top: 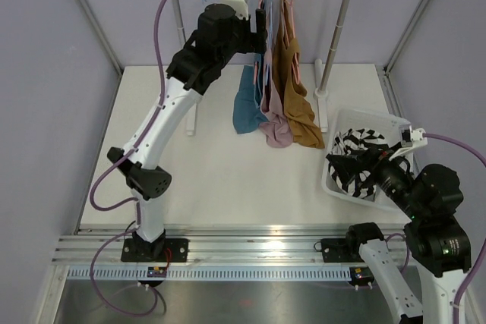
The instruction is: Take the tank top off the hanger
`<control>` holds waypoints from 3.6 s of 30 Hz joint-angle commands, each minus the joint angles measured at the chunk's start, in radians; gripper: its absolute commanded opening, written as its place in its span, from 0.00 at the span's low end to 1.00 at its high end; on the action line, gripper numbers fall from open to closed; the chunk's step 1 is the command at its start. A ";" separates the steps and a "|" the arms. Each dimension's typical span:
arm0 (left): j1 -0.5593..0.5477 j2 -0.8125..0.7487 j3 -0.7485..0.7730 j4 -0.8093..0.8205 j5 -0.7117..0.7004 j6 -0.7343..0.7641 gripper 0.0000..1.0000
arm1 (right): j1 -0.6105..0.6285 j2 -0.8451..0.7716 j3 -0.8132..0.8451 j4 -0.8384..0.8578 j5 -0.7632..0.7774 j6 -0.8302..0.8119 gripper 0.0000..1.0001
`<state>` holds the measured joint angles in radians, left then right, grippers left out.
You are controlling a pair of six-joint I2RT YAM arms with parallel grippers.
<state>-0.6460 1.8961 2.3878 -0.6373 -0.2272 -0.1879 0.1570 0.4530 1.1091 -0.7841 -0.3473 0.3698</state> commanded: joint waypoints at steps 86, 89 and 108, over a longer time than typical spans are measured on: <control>0.051 -0.982 -0.849 -0.016 0.256 -0.157 0.00 | 0.003 0.096 -0.145 0.658 -0.536 0.398 1.00; 0.048 -1.122 -1.024 0.007 0.302 -0.212 0.00 | 0.004 0.148 -0.240 0.842 -0.553 0.504 1.00; 0.048 -1.557 -1.530 0.156 0.595 -0.487 0.00 | 0.722 0.634 -0.177 0.740 0.327 0.060 0.83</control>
<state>-0.5945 0.3462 0.8627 -0.5873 0.3107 -0.6319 0.8284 1.0409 0.8612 -0.0910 -0.2222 0.5323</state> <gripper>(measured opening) 0.024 0.837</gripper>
